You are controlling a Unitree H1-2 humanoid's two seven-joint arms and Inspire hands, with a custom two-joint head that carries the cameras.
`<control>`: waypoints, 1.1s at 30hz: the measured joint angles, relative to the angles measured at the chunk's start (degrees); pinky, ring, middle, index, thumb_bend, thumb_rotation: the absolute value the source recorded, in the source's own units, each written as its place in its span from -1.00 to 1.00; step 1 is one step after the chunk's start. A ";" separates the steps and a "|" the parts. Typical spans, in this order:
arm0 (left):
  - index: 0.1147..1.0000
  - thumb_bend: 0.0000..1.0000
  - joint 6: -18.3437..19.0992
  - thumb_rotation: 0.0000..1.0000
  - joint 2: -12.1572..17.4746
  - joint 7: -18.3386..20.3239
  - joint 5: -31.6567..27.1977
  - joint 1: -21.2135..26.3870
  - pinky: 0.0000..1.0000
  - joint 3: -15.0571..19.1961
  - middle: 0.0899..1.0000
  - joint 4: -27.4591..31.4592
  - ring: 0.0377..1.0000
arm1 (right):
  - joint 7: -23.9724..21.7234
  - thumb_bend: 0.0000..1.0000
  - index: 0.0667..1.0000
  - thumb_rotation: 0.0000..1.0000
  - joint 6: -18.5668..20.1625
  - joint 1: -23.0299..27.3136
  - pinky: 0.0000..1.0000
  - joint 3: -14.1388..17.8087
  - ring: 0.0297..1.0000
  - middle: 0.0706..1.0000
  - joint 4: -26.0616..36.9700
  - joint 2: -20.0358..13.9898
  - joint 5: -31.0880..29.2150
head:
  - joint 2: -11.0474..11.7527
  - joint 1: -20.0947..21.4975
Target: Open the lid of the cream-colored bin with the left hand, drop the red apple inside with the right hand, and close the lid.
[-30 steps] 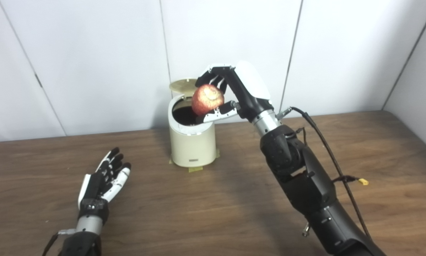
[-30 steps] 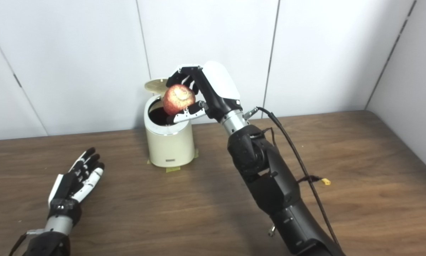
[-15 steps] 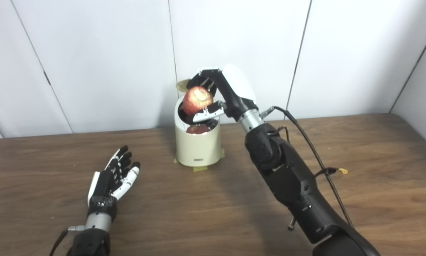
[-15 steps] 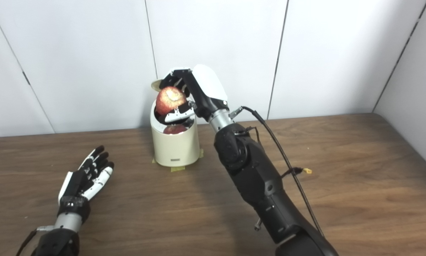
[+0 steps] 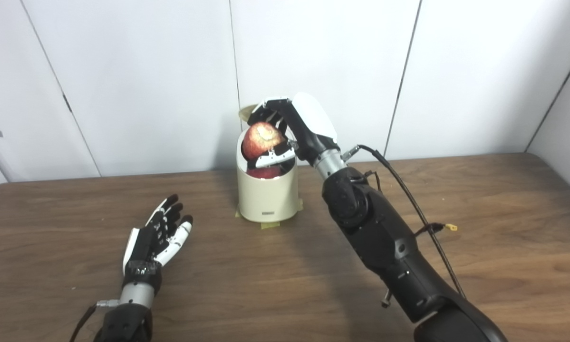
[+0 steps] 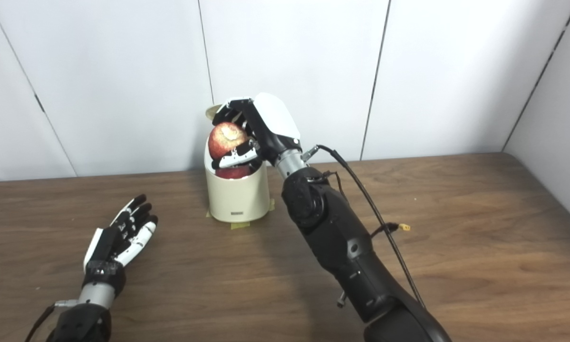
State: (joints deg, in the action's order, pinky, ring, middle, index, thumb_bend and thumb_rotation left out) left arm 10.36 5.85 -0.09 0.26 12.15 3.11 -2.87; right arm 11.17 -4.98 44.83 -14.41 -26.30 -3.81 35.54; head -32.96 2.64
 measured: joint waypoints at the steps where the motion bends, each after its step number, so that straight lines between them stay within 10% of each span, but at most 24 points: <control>1: 0.85 -0.26 0.00 -0.39 0.00 0.00 0.01 0.00 0.92 -0.05 0.80 0.00 0.86 | 0.38 0.00 -0.07 -1.00 0.00 0.10 -0.29 -0.03 -0.21 -0.06 -0.50 0.01 0.04 | 0.00 0.00; 20: 0.85 -0.27 0.28 -0.37 0.14 0.07 0.33 -0.35 0.91 -0.25 0.80 0.58 0.87 | 0.94 -0.01 0.02 -1.00 1.29 1.20 -0.33 -0.96 -0.18 -0.05 -2.76 -0.52 1.51 | -0.09 0.09; 24: 0.85 -0.27 0.28 -0.32 0.17 0.06 0.44 -0.35 0.90 -0.27 0.81 0.58 0.87 | 0.95 0.04 -0.04 -1.00 2.72 1.20 -0.11 -1.93 -0.15 -0.08 -2.73 -0.61 3.05 | -0.09 0.09; 27: 0.85 -0.27 0.28 -0.32 0.21 0.10 0.52 -0.35 0.92 -0.32 0.81 0.59 0.87 | 0.96 0.06 -0.10 -1.00 3.78 1.25 0.25 -2.79 0.23 -0.06 -2.49 -0.81 4.46 | -0.09 0.09; 30: 0.85 -0.29 0.28 -0.35 0.21 0.14 0.52 -0.35 0.90 -0.33 0.80 0.59 0.86 | 0.83 0.05 -0.08 -0.75 4.90 1.34 0.54 -3.46 0.44 0.31 -2.24 -0.96 5.20 | -0.18 0.26; 31: 0.85 -0.30 0.29 -0.35 0.21 0.14 0.52 -0.35 0.90 -0.31 0.81 0.60 0.86 | 0.58 0.48 0.15 -0.74 5.19 1.34 0.60 -3.65 0.52 0.39 -2.14 -1.00 5.30 | -0.18 0.26; 33: 0.86 -0.30 0.31 -0.35 0.22 0.14 0.52 -0.36 0.92 -0.31 0.81 0.65 0.87 | 0.11 0.71 0.29 -0.70 6.01 1.35 0.69 -3.97 0.64 0.51 -1.70 -1.07 5.47 | -0.26 0.26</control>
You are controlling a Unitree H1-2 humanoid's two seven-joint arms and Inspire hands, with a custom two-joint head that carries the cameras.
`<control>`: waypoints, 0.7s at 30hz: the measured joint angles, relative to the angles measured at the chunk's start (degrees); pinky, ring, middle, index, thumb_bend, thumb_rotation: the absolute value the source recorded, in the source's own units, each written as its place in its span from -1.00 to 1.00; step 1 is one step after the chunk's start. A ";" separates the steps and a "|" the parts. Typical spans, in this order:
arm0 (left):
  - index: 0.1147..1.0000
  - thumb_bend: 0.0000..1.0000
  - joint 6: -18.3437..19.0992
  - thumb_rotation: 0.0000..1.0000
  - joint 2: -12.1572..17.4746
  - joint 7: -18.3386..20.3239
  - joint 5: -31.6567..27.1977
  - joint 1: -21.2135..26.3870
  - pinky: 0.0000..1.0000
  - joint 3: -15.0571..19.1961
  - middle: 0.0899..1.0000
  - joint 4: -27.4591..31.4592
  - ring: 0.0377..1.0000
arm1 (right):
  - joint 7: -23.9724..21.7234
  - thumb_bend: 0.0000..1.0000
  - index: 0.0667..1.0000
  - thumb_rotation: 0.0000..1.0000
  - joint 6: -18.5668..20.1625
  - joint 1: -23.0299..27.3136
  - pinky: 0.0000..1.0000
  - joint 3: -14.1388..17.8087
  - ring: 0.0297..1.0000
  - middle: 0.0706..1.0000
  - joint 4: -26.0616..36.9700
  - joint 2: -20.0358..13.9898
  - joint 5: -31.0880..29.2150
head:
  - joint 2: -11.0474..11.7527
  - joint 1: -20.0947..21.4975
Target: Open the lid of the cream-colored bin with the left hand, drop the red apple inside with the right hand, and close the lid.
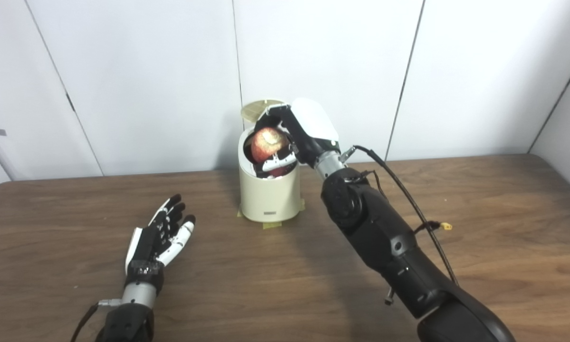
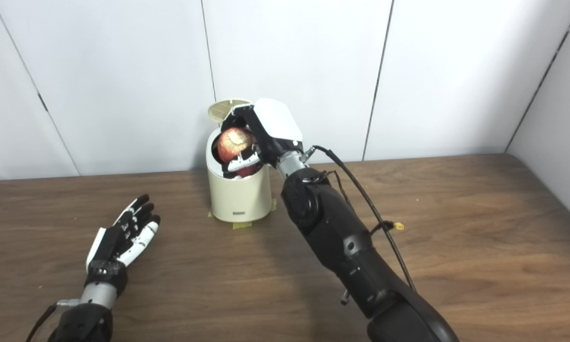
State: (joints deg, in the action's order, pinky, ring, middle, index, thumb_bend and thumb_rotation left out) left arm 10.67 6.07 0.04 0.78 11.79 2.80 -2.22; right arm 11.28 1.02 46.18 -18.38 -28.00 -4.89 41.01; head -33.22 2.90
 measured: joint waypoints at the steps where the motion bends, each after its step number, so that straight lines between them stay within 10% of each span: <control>1: 0.86 -0.29 0.03 -0.35 0.00 0.01 0.00 -0.01 0.91 0.00 0.81 0.03 0.87 | -0.39 0.77 0.34 -0.68 0.69 0.02 0.75 -0.27 0.72 0.60 0.22 -0.08 0.28 | 0.00 0.09; 21: 0.86 -0.24 0.30 -0.33 0.09 0.13 0.02 -0.11 0.87 0.00 0.81 0.25 0.86 | -2.00 0.76 0.28 -0.66 2.99 -0.44 0.58 -1.52 0.65 0.54 1.77 -0.50 1.29 | -0.26 0.44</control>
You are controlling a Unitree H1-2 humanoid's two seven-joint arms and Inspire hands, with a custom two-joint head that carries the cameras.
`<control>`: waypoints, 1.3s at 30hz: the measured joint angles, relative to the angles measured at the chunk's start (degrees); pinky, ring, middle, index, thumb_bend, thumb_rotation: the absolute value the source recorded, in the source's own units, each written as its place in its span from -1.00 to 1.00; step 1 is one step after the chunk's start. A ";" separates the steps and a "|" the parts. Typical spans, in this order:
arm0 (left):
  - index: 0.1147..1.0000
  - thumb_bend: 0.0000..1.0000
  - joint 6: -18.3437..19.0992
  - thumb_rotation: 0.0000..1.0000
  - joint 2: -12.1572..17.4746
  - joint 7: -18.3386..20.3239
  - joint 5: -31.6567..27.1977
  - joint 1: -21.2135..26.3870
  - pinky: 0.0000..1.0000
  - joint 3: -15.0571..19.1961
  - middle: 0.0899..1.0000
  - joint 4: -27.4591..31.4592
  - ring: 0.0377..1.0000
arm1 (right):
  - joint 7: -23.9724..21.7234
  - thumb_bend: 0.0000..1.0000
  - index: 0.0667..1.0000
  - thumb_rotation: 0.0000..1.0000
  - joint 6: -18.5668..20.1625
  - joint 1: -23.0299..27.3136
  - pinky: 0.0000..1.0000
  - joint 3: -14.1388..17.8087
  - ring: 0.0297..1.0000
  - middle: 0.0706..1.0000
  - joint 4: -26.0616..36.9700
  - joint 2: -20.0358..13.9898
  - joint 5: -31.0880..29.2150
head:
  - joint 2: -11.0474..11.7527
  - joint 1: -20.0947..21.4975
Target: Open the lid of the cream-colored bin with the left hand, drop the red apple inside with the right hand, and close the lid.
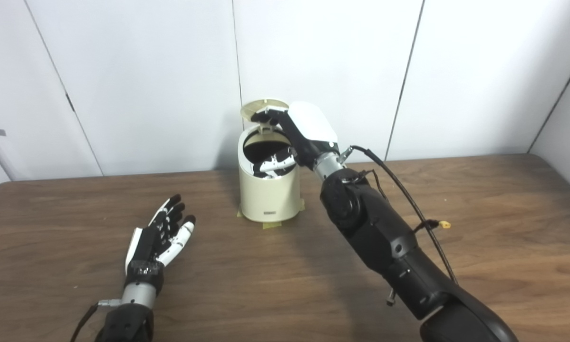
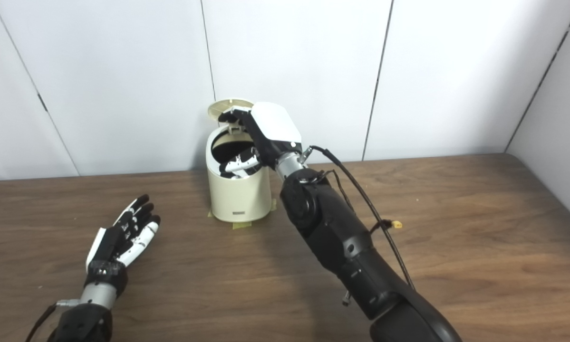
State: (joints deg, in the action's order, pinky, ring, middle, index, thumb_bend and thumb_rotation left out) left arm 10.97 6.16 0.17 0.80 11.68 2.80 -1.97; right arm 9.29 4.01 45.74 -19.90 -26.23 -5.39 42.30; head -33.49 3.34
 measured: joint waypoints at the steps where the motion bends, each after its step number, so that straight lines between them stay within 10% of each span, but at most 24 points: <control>1: 0.85 -0.24 0.00 -0.33 0.01 -0.01 0.00 0.00 0.86 0.01 0.81 0.01 0.86 | 0.11 0.75 0.24 -0.72 -0.09 -0.09 0.44 0.09 0.52 0.43 0.02 0.01 -0.19 | 0.00 0.00; 5: 0.85 -0.24 0.00 -0.35 0.01 0.01 -0.09 0.00 0.89 0.09 0.82 0.05 0.87 | 2.22 0.10 0.02 -0.95 -2.73 -1.06 -0.15 2.22 -0.13 -0.02 -0.02 0.45 -3.01 | -0.09 0.09; 8: 0.87 -0.26 0.15 -0.35 0.00 0.02 -0.10 0.00 0.89 0.07 0.82 0.08 0.87 | 4.66 0.01 -0.03 -1.00 -5.92 -1.67 -0.28 4.31 -0.20 -0.08 -0.06 0.73 -5.66 | 0.00 0.09; 17: 0.87 -0.25 0.18 -0.36 0.04 0.50 -0.48 -0.01 0.89 0.21 0.84 0.09 0.88 | 4.77 0.01 -0.11 -1.00 -6.12 -3.87 -0.26 9.75 -0.20 -0.11 5.01 2.64 -13.47 | 0.26 0.35; 31: 0.89 -0.27 0.17 -0.35 0.20 0.57 -0.68 0.00 0.97 0.27 0.83 0.06 0.88 | -2.26 0.04 -0.10 -1.00 11.48 -12.01 -0.12 19.55 -0.13 -0.08 21.16 4.22 -25.96 | 0.44 0.44; 37: 0.91 -0.32 -0.22 -0.36 0.43 1.26 -1.70 0.00 0.95 0.81 0.84 -0.33 0.84 | -5.44 0.04 -0.06 -0.99 13.48 -19.27 -0.02 23.12 0.01 -0.07 27.35 1.87 -32.10 | 0.35 1.05; 39: 0.89 -0.30 -0.46 -0.28 0.59 1.62 -2.36 0.00 0.94 1.06 0.83 -0.51 0.82 | -6.77 0.13 0.16 -0.52 14.16 -21.98 0.23 23.56 0.30 0.30 29.45 1.01 -33.81 | 0.26 1.05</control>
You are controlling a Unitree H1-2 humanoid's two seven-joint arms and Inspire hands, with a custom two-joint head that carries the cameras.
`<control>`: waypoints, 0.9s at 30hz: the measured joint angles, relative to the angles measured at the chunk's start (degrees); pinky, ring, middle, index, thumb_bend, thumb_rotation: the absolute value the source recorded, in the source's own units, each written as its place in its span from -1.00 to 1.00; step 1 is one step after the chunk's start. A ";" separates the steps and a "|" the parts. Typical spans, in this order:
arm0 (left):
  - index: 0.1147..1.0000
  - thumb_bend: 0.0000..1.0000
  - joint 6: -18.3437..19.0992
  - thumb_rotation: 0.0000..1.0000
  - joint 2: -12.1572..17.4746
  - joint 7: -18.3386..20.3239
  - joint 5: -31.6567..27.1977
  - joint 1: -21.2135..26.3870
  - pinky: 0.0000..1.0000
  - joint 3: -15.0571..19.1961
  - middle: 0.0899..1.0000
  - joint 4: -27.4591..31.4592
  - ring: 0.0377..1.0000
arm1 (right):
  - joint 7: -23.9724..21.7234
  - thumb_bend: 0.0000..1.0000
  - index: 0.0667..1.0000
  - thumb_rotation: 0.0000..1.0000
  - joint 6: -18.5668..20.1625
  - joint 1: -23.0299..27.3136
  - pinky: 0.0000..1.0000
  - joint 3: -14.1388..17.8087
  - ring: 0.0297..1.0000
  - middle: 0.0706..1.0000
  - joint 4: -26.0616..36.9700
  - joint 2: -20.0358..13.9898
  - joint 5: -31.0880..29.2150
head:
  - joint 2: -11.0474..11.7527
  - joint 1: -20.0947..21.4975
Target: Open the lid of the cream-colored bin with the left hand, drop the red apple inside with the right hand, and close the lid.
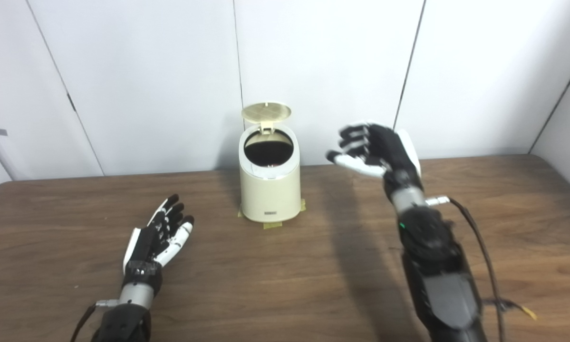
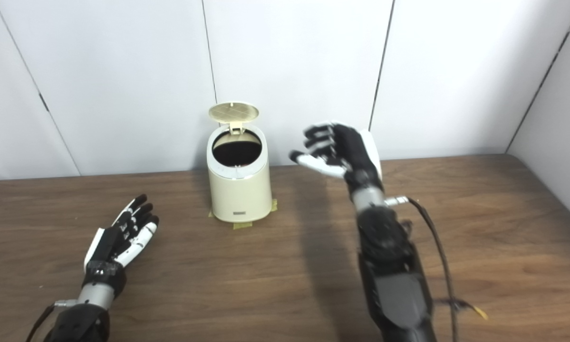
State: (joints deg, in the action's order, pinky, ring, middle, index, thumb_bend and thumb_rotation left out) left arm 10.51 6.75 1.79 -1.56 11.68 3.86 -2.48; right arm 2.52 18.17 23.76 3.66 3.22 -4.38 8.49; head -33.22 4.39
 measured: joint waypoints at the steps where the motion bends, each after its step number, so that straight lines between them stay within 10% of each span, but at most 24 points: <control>1: 0.89 -0.29 0.00 -0.25 0.07 0.09 -0.09 0.00 0.96 0.10 0.83 -0.01 0.81 | -0.51 0.20 0.34 -0.24 0.56 -1.32 0.36 0.05 0.44 0.44 0.85 -0.40 -0.80 | 0.09 -0.09; 8: 0.89 -0.29 0.05 -0.13 -0.16 0.26 -0.90 0.06 0.95 0.36 0.85 -0.02 0.86 | -4.57 0.26 0.79 0.55 1.87 -8.80 0.78 1.08 0.88 0.90 3.63 -1.48 -7.15 | 0.17 -0.70; 27: 0.85 -0.23 3.17 0.21 4.03 2.61 -0.81 13.06 0.84 -0.27 0.85 0.13 0.85 | -3.11 0.13 0.88 0.99 -6.42 -19.22 0.83 -1.22 0.90 0.92 5.02 -0.11 -4.88 | 1.14 -0.79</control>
State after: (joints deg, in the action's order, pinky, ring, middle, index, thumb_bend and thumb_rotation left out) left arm 13.68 10.78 4.40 -2.37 24.74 3.59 -2.34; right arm -0.59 11.76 4.54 2.44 8.24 -4.49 3.61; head -32.08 3.60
